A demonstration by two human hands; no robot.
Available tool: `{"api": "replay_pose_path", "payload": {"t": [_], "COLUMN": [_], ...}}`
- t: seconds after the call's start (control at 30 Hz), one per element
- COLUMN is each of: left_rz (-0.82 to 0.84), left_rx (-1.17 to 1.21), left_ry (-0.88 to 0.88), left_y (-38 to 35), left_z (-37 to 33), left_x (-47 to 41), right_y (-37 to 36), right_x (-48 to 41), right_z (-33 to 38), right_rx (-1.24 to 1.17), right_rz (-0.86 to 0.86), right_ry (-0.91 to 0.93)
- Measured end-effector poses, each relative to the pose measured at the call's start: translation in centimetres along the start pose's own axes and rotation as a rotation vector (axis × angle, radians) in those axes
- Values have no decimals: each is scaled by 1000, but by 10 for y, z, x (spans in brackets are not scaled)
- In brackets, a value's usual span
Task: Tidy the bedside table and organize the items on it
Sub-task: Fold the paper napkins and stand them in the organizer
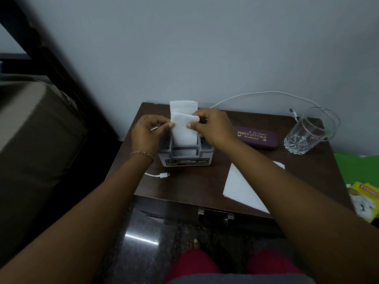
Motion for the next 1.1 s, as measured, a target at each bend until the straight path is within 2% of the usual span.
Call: {"api": "replay_pose_path", "payload": {"t": [0.1, 0.2, 0.27, 0.3, 0.37, 0.43, 0.5, 0.63, 0.77, 0.9, 1.0, 1.1], "left_rz": [-37, -237, -282, -246, -64, 157, 309, 345, 507, 633, 592, 565], "left_rx": [47, 130, 152, 162, 190, 174, 100, -70, -145, -127, -145, -56], "left_ry": [70, 84, 22, -9, -14, 74, 200, 380, 536, 525, 428, 361], "left_y": [2, 15, 16, 10, -14, -49, -82, -119, -145, -159, -162, -159], "left_z": [-3, -16, -31, -40, -53, -53, -43, -33, -34, -47, -51, -59], "left_x": [12, 44, 74, 90, 117, 135, 144, 130, 109, 110, 114, 117], "right_y": [8, 48, 78, 88, 99, 102, 100, 86, 85, 88, 87, 88], "right_x": [6, 28, 57, 73, 108, 138, 162, 190, 193, 193, 192, 193], "right_z": [2, 6, -8, -21, -50, -83, -111, -139, -139, -139, -144, -148], "right_rx": [-196, -432, -487, -470, -340, -173, -8, 201, 190, 134, 117, 75], "right_rz": [-78, -333, -440, -458, -460, -442, -388, -258, -263, -269, -265, -265], "right_ry": [-21, -10, -65, -94, -144, -206, -247, -199, -165, -179, -182, -197]}}
Point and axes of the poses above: each hand's wrist, its own x-axis away from the middle knuckle, its own y-axis out of the back of the hand, z = x × y, the point moved 4 cm from there along -x, towards the middle knuckle, and after that the axes turned 3 degrees about -x, right-handed, at the moved point
